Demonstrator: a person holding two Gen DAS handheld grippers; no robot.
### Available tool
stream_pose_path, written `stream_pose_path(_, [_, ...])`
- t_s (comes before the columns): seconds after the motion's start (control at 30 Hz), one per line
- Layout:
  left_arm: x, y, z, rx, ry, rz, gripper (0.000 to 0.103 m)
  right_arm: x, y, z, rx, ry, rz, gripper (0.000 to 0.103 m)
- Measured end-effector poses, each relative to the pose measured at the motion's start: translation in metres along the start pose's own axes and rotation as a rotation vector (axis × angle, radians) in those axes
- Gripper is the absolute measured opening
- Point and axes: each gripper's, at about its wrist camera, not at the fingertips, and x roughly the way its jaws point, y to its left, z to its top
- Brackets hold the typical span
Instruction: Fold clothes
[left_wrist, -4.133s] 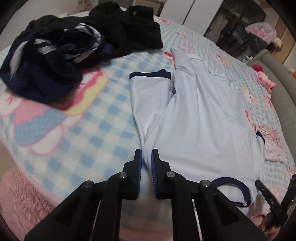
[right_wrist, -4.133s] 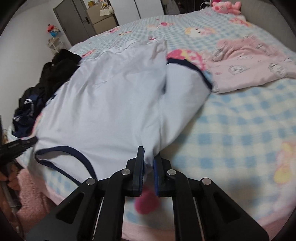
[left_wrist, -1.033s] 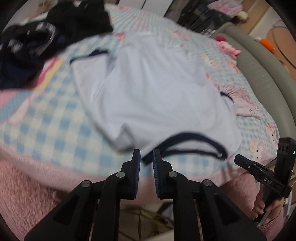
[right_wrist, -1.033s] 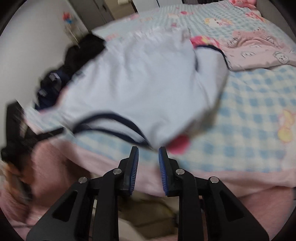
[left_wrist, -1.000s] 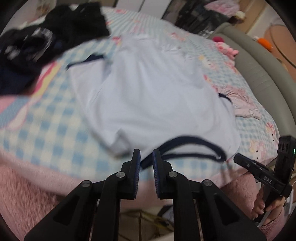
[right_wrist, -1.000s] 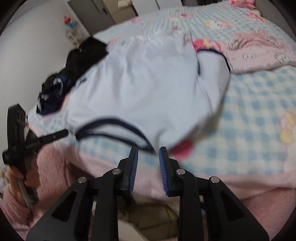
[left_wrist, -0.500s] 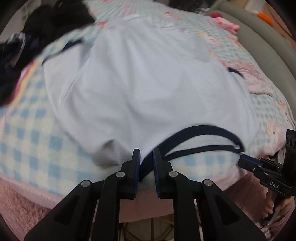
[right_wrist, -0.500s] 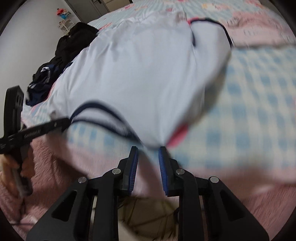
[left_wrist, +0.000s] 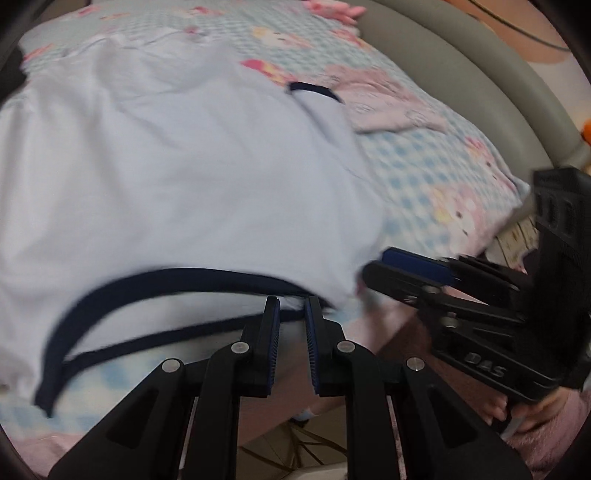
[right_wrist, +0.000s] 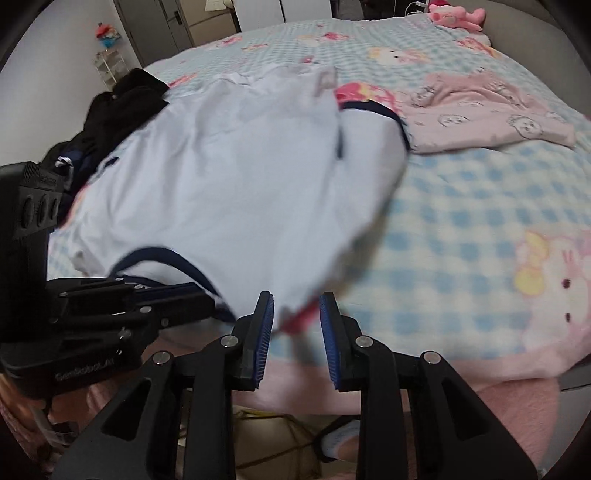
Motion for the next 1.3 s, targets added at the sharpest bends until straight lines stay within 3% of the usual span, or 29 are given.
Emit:
stream_pose_path(0.2, [0.019,-0.013,0.004,0.047,0.026,0.024,0.015,0.006,-0.011,-0.004,0.045,0.014,0.060,0.026])
stream_pose_path(0.33, [0.031,-0.003,0.000,-0.012,0.057,-0.021,0.012,0.015,-0.006,0.002,0.022,0.026,0.025,0.026])
stream_pose_path(0.4, [0.032,-0.003,-0.008,-0.026,0.080,-0.065,0.003,0.016,-0.003,0.004,0.015,0.026,0.012,0.026])
stream_pose_path(0.53, [0.034,-0.012,-0.029,0.021,0.103,-0.003,0.000,0.012,-0.001,0.005,0.015,0.008,0.029,0.026])
stream_pose_path(0.63, [0.017,-0.006,-0.029,-0.020,0.033,-0.019,0.001,0.009,0.005,0.006,-0.002,-0.019,0.048,0.026])
stream_pose_path(0.8, [0.009,-0.006,-0.014,0.000,-0.024,-0.013,0.008,0.022,0.002,0.007,-0.013,0.013,-0.005,0.032])
stream_pose_path(1.0, [0.010,-0.008,-0.011,0.027,-0.041,-0.007,0.012,0.008,-0.009,0.001,0.026,-0.008,0.029,0.032])
stream_pose_path(1.13, [0.012,-0.011,-0.007,0.044,-0.035,0.032,0.018,0.004,-0.007,-0.002,0.034,-0.027,0.066,0.032])
stream_pose_path(1.3, [0.018,-0.018,-0.002,0.096,-0.039,0.108,0.023,0.014,-0.011,0.002,0.042,-0.005,0.017,0.032])
